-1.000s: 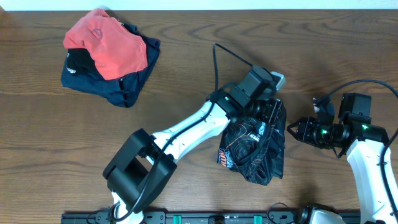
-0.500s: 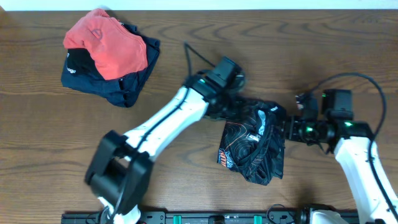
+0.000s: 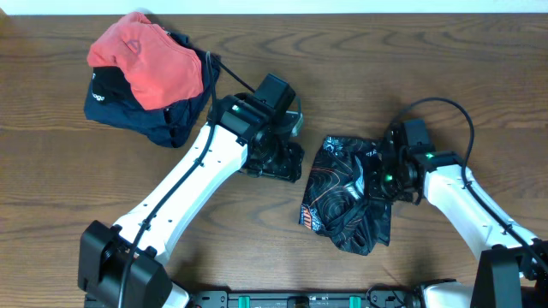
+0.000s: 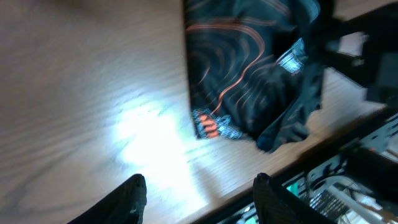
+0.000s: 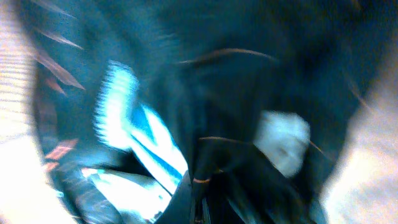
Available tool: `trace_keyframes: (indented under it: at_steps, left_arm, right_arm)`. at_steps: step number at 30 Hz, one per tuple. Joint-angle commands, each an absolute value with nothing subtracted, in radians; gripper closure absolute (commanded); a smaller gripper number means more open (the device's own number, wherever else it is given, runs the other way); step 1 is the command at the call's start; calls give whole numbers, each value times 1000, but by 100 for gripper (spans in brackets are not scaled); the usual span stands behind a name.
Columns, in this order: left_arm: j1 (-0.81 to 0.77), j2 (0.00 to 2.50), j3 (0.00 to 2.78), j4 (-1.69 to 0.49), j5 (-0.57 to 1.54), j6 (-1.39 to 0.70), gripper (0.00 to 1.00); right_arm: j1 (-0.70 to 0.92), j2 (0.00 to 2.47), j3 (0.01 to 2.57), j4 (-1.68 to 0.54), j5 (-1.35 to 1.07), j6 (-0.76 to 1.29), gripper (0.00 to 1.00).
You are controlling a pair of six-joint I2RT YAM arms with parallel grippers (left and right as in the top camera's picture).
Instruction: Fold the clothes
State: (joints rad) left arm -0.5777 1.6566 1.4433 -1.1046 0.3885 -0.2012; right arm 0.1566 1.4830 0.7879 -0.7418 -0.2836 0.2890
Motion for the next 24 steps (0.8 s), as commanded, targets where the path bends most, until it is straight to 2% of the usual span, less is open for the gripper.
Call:
trace_keyframes:
  at_steps: [1, 5, 8, 9, 13, 16, 18, 24]
  left_arm:
    - [-573, 1649, 1459, -1123, 346, -168, 43]
    - [-573, 1649, 1459, -1122, 345, -168, 43]
    - [-573, 1649, 1459, -1120, 334, -168, 43]
    - [-573, 1649, 1459, -1121, 320, -168, 43]
    - [-573, 1649, 1457, -1125, 301, -168, 43]
    - [-573, 1649, 1457, -1125, 293, -165, 43]
    - [-573, 1649, 1457, -1125, 293, -164, 42]
    - [-573, 1649, 1457, -1143, 293, -152, 42]
  right_arm:
    - [106, 1448, 799, -797, -179, 337, 99]
    - [13, 1399, 799, -850, -117, 339, 98]
    - [-60, 1393, 799, -878, -70, 391, 74]
    - [-85, 1393, 799, -884, -71, 392, 71]
    - [-138, 1392, 799, -883, -167, 331, 68]
    - [-136, 1391, 799, -880, -503, 53, 68]
    - [-128, 1391, 799, -917, -641, -31, 64]
    - [-20, 1391, 798, -1012, -654, -96, 62]
